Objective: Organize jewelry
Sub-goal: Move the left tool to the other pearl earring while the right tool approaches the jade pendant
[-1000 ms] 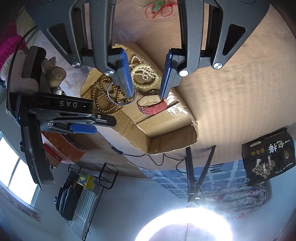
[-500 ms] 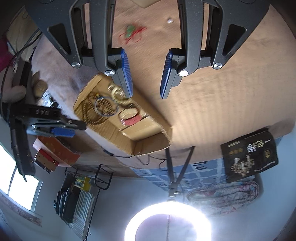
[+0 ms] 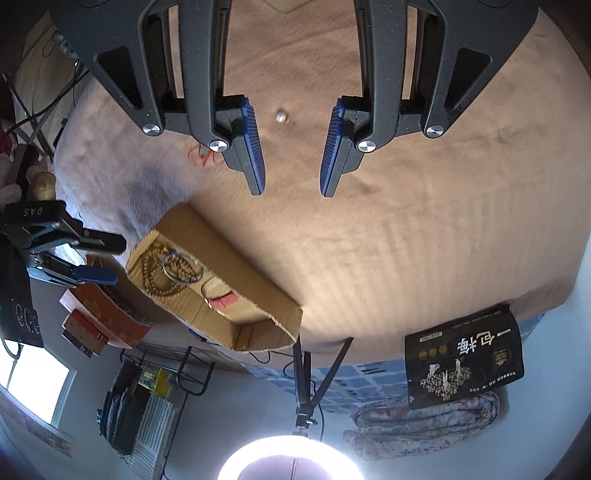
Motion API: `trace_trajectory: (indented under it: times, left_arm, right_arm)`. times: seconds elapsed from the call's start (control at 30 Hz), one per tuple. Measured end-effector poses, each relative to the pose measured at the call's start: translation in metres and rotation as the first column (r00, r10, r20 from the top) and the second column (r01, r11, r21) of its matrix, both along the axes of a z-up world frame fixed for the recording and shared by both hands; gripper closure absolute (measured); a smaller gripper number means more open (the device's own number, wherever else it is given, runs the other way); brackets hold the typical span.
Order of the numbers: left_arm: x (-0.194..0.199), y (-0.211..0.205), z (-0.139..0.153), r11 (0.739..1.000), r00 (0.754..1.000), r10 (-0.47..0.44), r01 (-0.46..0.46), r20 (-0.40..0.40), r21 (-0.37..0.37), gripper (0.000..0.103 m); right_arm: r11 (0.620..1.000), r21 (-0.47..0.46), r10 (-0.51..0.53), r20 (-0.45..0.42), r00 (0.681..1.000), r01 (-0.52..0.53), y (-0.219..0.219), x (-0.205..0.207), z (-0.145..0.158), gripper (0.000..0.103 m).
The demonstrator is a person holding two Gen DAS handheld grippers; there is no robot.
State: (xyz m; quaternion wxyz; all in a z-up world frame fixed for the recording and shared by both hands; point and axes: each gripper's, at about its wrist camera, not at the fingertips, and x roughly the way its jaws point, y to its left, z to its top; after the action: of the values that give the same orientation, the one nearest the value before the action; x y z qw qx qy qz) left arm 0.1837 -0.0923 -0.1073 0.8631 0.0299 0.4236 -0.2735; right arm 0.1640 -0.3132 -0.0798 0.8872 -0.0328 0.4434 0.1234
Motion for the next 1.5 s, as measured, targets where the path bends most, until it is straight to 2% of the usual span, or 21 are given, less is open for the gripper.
trace_trajectory:
  times: [0.37,0.63,0.73,1.07,1.23,1.5]
  left_arm:
    - [-0.016,0.002,-0.031,0.994,0.993,-0.106,0.107,-0.056,0.023,0.073]
    - [-0.019,-0.002,-0.053,0.984,0.982,-0.164,0.169,-0.093,0.052,0.073]
    - [-0.019,-0.005,-0.058,0.980,0.979,-0.182,0.189,-0.096,0.067,0.073]
    - [-0.014,-0.019,-0.070,0.967,0.972,-0.218,0.228,-0.088,0.119,0.073]
    - [-0.013,-0.027,-0.077,0.955,0.968,-0.237,0.247,-0.080,0.164,0.073]
    - [-0.012,-0.033,-0.082,0.937,0.960,-0.272,0.280,-0.068,0.208,0.073]
  right_arm:
    - [0.990,0.012,0.140,-0.069,0.988,-0.140,0.040,-0.023,-0.036,0.023]
    - [0.969,0.020,0.246,-0.132,0.960,-0.245,0.064,-0.027,-0.064,0.024]
    - [0.960,0.012,0.279,-0.154,0.948,-0.281,0.073,-0.027,-0.072,0.029]
    - [0.948,-0.017,0.310,-0.174,0.935,-0.318,0.089,-0.020,-0.082,0.031]
    - [0.950,-0.021,0.304,-0.179,0.936,-0.312,0.089,-0.017,-0.086,0.039]
    - [0.947,-0.029,0.310,-0.189,0.932,-0.321,0.094,-0.010,-0.094,0.042]
